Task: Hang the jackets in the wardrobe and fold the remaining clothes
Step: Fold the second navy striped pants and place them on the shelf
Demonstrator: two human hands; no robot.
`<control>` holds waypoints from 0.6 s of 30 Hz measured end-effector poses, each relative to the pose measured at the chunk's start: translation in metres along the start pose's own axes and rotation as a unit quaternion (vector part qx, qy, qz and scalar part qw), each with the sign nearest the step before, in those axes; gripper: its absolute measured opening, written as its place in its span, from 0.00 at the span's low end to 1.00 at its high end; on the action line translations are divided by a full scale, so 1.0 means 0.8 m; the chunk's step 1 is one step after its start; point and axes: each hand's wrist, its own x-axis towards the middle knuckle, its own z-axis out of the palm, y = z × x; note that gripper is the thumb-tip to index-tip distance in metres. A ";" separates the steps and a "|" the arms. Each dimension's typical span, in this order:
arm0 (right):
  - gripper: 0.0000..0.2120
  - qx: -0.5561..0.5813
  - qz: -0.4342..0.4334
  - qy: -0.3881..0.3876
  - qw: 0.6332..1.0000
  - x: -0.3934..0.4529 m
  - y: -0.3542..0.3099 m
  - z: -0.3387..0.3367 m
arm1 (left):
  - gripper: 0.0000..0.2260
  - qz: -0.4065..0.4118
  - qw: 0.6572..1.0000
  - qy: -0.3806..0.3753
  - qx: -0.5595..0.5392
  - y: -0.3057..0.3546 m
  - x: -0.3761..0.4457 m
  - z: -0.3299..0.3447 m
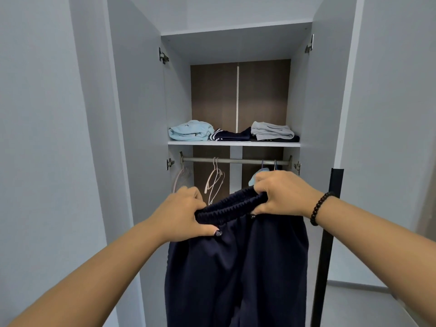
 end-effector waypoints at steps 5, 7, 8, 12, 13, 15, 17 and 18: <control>0.27 -0.133 -0.006 -0.007 0.991 0.003 0.017 -0.025 | 0.19 -0.015 1.000 0.008 0.020 0.000 0.013 -0.008; 0.28 -0.136 0.008 -0.021 0.990 0.001 0.026 -0.033 | 0.20 -0.030 0.995 0.029 0.094 0.000 0.016 -0.006; 0.28 -0.126 0.019 -0.025 0.992 -0.001 0.031 -0.035 | 0.21 -0.035 0.991 0.053 0.115 -0.001 0.018 -0.006; 0.31 -0.045 0.053 0.000 0.998 -0.011 0.046 -0.037 | 0.24 -0.055 0.995 0.069 0.049 -0.005 0.032 -0.018; 0.31 -0.004 0.064 0.010 0.998 -0.014 0.051 -0.036 | 0.24 -0.063 0.996 0.055 -0.002 -0.006 0.034 -0.023; 0.29 0.061 0.083 0.021 0.994 -0.021 0.060 -0.031 | 0.25 -0.082 0.990 0.039 -0.105 -0.008 0.038 -0.027; 0.25 0.091 0.104 0.020 0.990 -0.025 0.062 -0.024 | 0.23 -0.109 0.976 0.033 -0.187 -0.010 0.039 -0.026; 0.23 0.105 0.115 0.020 0.988 -0.027 0.062 -0.020 | 0.23 -0.127 0.963 0.031 -0.235 -0.012 0.039 -0.024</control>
